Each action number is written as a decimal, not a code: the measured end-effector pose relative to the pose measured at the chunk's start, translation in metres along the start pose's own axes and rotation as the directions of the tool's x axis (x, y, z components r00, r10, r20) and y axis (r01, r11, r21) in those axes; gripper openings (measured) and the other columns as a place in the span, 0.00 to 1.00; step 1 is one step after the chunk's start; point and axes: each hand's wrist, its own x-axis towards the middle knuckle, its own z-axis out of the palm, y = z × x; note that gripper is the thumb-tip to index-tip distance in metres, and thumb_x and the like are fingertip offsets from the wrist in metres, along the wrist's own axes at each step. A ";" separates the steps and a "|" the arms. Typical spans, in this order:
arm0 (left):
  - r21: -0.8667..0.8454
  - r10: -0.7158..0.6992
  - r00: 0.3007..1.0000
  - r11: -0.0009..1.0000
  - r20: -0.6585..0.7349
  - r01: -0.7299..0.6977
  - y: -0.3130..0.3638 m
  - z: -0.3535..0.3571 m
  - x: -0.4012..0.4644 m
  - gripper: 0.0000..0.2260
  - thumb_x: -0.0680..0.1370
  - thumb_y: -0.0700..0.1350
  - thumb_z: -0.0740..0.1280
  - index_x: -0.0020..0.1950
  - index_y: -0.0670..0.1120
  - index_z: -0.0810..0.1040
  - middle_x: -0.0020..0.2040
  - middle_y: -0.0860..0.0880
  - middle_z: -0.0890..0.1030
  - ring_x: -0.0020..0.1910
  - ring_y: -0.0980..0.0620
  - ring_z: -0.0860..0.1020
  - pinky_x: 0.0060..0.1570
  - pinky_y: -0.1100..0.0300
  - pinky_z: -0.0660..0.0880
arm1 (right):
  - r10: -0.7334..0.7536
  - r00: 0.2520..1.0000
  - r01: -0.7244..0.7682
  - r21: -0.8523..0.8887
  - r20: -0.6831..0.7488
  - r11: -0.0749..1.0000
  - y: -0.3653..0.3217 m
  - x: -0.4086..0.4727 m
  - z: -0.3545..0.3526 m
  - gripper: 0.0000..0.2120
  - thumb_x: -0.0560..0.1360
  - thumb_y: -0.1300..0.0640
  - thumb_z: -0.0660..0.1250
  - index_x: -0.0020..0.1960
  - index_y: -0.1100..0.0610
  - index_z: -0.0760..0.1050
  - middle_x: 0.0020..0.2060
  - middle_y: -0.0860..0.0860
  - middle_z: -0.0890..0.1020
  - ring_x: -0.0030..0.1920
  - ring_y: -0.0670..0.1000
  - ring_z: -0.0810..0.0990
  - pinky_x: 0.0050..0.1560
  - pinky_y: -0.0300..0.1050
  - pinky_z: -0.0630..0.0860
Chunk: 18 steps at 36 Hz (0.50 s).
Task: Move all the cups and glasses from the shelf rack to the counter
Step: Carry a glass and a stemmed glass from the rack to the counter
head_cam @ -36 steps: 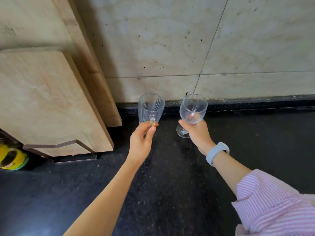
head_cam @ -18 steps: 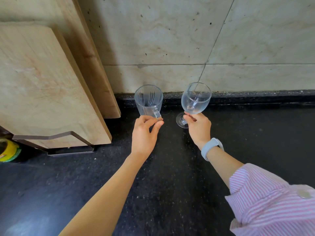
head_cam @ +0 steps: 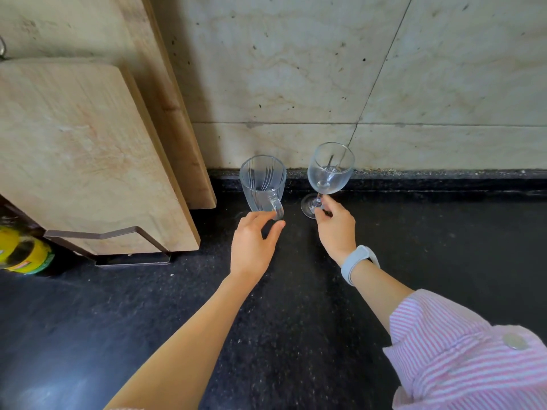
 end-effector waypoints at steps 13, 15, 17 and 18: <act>0.550 -0.038 0.997 0.835 0.068 -0.006 -0.005 -0.095 -0.064 0.21 0.80 0.52 0.56 0.73 0.50 0.61 0.73 0.50 0.65 0.72 0.49 0.61 0.72 0.47 0.54 | -0.165 0.873 0.342 -0.336 0.458 0.878 -0.059 -0.097 -0.007 0.19 0.77 0.53 0.59 0.66 0.58 0.70 0.65 0.53 0.75 0.68 0.53 0.68 0.68 0.48 0.66; 0.599 -0.047 0.998 0.801 0.040 0.013 -0.007 -0.126 -0.083 0.21 0.80 0.53 0.55 0.72 0.50 0.60 0.72 0.50 0.65 0.73 0.49 0.60 0.73 0.47 0.53 | -0.255 0.826 0.465 -0.351 0.502 0.813 -0.088 -0.114 0.000 0.19 0.78 0.52 0.58 0.67 0.56 0.70 0.65 0.52 0.75 0.67 0.53 0.69 0.67 0.48 0.66; 0.635 -0.073 0.997 0.770 -0.017 0.068 -0.010 -0.163 -0.105 0.21 0.80 0.53 0.55 0.72 0.50 0.62 0.72 0.50 0.66 0.72 0.50 0.61 0.72 0.47 0.53 | -0.323 0.769 0.560 -0.338 0.552 0.757 -0.119 -0.134 0.010 0.19 0.78 0.52 0.56 0.67 0.55 0.69 0.65 0.52 0.75 0.67 0.54 0.69 0.67 0.49 0.65; 0.641 -0.085 0.995 0.761 -0.057 0.102 -0.011 -0.183 -0.117 0.20 0.80 0.53 0.55 0.71 0.50 0.64 0.71 0.50 0.67 0.71 0.50 0.62 0.72 0.48 0.54 | -0.352 0.736 0.602 -0.322 0.578 0.731 -0.135 -0.145 0.017 0.19 0.78 0.52 0.55 0.67 0.56 0.69 0.65 0.52 0.75 0.67 0.55 0.69 0.67 0.50 0.66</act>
